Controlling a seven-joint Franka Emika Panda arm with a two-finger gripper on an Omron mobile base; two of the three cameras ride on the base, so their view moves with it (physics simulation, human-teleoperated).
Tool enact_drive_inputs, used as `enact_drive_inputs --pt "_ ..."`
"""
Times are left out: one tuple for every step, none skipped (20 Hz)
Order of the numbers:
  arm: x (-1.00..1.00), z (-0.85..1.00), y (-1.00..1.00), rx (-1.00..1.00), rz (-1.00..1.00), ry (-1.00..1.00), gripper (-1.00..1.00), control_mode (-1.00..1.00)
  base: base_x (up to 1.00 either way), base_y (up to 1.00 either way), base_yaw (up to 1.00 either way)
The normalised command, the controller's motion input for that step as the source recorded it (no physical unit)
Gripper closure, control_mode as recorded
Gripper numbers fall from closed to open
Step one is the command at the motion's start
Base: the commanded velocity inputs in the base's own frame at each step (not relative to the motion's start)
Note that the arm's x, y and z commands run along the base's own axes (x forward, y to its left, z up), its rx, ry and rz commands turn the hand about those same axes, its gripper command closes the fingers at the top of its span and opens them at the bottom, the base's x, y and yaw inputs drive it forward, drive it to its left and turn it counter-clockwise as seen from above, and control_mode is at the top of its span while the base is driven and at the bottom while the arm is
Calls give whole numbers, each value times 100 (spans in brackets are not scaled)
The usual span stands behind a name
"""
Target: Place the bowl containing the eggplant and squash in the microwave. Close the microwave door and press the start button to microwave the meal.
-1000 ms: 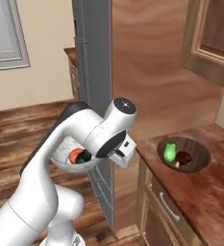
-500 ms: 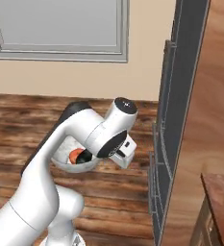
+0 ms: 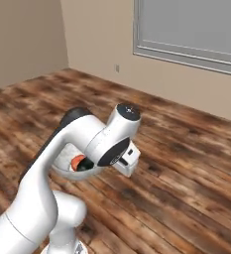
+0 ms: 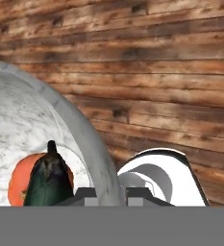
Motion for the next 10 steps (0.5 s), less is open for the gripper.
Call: enact_drive_inputs --pt "0 0 0 0 0 0 100 100 -7 0 100" --pt "0 0 0 0 0 0 100 100 -9 0 100" --pt "0 0 0 0 0 0 100 100 -10 0 100" --pt "0 0 0 0 0 0 100 100 -10 0 100" --pt "0 0 0 0 0 0 100 100 -10 0 100" --pt "0 0 0 0 0 0 100 100 -10 0 100" --pt "0 0 0 0 0 0 100 100 -9 0 100" --pt "0 0 0 0 0 0 100 100 -8 0 100" --pt "0 0 0 0 0 0 100 100 -6 0 100" --pt "0 0 0 0 0 0 100 100 -3 0 100"
